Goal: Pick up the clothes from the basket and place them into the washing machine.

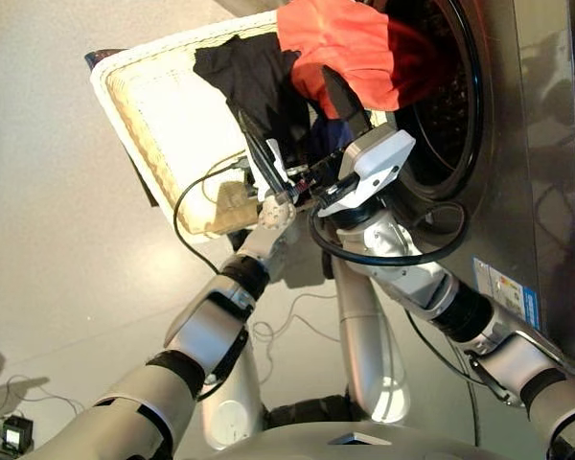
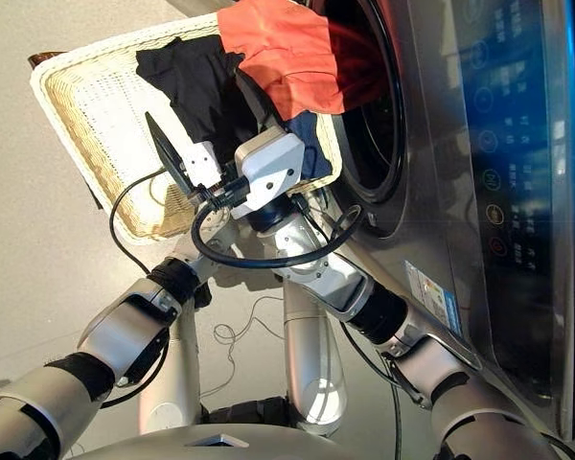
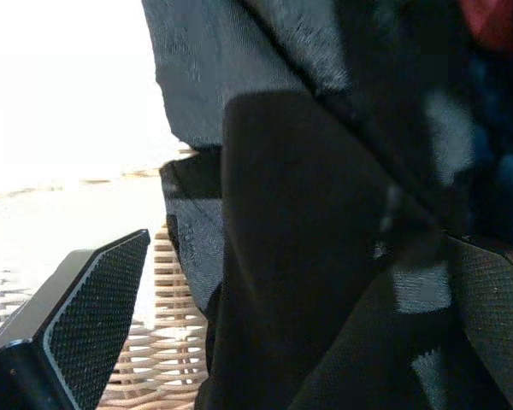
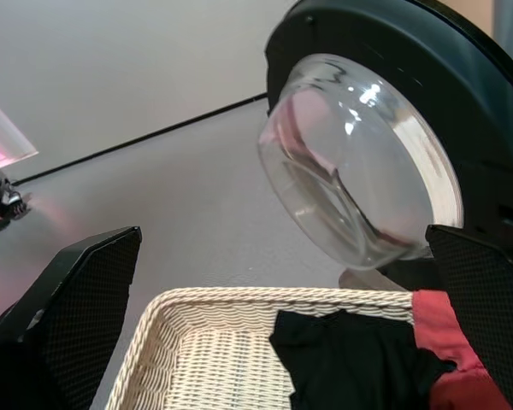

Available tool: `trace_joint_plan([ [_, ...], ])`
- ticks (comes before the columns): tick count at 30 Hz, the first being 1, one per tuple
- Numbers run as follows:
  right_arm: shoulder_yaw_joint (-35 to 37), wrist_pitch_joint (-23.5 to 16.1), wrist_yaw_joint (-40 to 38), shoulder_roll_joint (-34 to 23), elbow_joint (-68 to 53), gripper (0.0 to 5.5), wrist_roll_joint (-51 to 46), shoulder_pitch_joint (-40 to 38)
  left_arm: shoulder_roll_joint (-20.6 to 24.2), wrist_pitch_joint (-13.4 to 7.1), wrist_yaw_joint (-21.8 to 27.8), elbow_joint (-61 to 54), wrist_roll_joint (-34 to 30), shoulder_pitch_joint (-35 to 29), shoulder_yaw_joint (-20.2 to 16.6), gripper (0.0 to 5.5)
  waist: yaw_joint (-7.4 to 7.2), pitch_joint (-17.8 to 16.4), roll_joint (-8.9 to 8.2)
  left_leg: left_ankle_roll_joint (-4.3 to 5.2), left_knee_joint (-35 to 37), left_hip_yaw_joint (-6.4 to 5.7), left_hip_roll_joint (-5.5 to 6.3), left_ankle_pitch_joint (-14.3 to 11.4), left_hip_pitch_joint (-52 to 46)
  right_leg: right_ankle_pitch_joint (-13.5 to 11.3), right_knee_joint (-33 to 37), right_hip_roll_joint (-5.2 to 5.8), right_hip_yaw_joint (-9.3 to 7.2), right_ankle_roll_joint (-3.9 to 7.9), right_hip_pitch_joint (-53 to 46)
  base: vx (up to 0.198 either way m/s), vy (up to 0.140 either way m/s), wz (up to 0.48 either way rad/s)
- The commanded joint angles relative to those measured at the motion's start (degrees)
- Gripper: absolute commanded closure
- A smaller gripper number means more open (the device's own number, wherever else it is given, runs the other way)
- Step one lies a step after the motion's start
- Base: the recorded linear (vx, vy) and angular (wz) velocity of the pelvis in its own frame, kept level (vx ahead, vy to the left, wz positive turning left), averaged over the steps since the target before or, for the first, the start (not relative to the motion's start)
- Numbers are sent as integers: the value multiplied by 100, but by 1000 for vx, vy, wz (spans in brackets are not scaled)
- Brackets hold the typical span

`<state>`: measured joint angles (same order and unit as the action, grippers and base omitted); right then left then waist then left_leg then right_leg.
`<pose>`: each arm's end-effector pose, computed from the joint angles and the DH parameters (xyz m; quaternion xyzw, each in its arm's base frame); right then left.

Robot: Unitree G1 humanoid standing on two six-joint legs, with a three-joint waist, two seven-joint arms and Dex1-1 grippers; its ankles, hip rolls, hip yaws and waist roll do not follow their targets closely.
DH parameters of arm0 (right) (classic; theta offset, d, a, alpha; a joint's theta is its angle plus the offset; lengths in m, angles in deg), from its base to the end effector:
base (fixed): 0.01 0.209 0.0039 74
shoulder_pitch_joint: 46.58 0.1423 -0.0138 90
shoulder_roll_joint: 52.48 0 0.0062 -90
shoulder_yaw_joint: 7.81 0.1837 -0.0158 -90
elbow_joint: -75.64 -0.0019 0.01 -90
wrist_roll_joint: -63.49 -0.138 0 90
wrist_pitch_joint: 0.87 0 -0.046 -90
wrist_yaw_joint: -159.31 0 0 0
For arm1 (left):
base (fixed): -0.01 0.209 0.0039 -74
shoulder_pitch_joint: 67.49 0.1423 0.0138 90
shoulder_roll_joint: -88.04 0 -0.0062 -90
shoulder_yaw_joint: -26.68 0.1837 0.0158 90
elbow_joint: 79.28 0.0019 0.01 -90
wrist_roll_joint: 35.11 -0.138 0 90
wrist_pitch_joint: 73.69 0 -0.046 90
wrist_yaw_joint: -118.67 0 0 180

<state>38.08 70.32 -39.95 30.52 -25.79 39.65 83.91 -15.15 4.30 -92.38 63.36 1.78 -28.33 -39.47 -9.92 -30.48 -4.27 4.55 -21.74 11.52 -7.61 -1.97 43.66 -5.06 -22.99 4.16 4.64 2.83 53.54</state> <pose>0.2251 -0.0470 0.1838 0.0488 -0.3753 0.3272 0.8658 0.3317 0.0611 0.1063 -0.1061 0.0150 0.0816 0.9909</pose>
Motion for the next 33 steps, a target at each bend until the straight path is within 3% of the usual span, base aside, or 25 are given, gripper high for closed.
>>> trace_joint_plan([
  [1, -12, -349, 195, 155, -649, 0, -171, 218, -311, -58, -108, 480, -162, -448, -254, 0, -52, 68, -156, 286, -561, -211, -232, 17, 426, 79, -259, 207, -117, 572, 1, 0, 0, 0],
  [11, 16, -433, 437, -3, -798, 0, -467, 139, -31, 60, -47, 1063, -261, -720, -585, 0, -130, 69, -205, 269, -884, -225, -282, -129, 576, 137, -480, 197, -87, 556, 124, 0, 0, 0],
  [12, 25, -433, 446, -12, -804, 0, -473, 128, -33, 63, -50, 1058, -289, -719, -582, 91, -126, 69, -209, 264, -889, -222, -281, -137, 575, 136, -488, 201, -90, 556, 127, 0, 0, 0],
  [13, 26, -438, 454, -25, -811, 0, -486, 115, -42, 70, -47, 1068, -306, -713, -593, 270, -122, 69, -211, 260, -904, -227, -283, -145, 581, 136, -492, 202, -89, 556, 128, 0, 0, 0],
  [16, 28, -458, 465, -40, -825, 0, -515, 119, -37, 52, -64, 1083, -349, -733, -588, 462, -121, 69, -225, 250, -927, -218, -281, -153, 602, 122, -490, 197, -77, 558, 138, 0, 0, 0],
  [17, 32, -455, 475, -49, -832, 0, -521, 118, -27, 50, -74, 1076, -375, -739, -581, 550, -122, 69, -222, 246, -934, -211, -281, -158, 607, 114, -485, 193, -68, 565, 137, 0, 0, 0],
  [30, 115, -446, 451, -139, -844, 0, -451, 66, -50, 4, -90, 1058, -401, -740, -586, 550, -108, 83, -216, 220, -900, -204, -259, -147, 573, 89, -428, 204, -39, 579, 93, 0, 0, 0],
  [33, 151, -459, 454, -193, -830, 0, -424, 17, -21, -7, -165, 979, -656, -688, -511, 550, -93, 91, -211, 219, -865, -199, -254, -136, 538, 92, -407, 211, -39, 579, 68, 0, 0, 0],
])
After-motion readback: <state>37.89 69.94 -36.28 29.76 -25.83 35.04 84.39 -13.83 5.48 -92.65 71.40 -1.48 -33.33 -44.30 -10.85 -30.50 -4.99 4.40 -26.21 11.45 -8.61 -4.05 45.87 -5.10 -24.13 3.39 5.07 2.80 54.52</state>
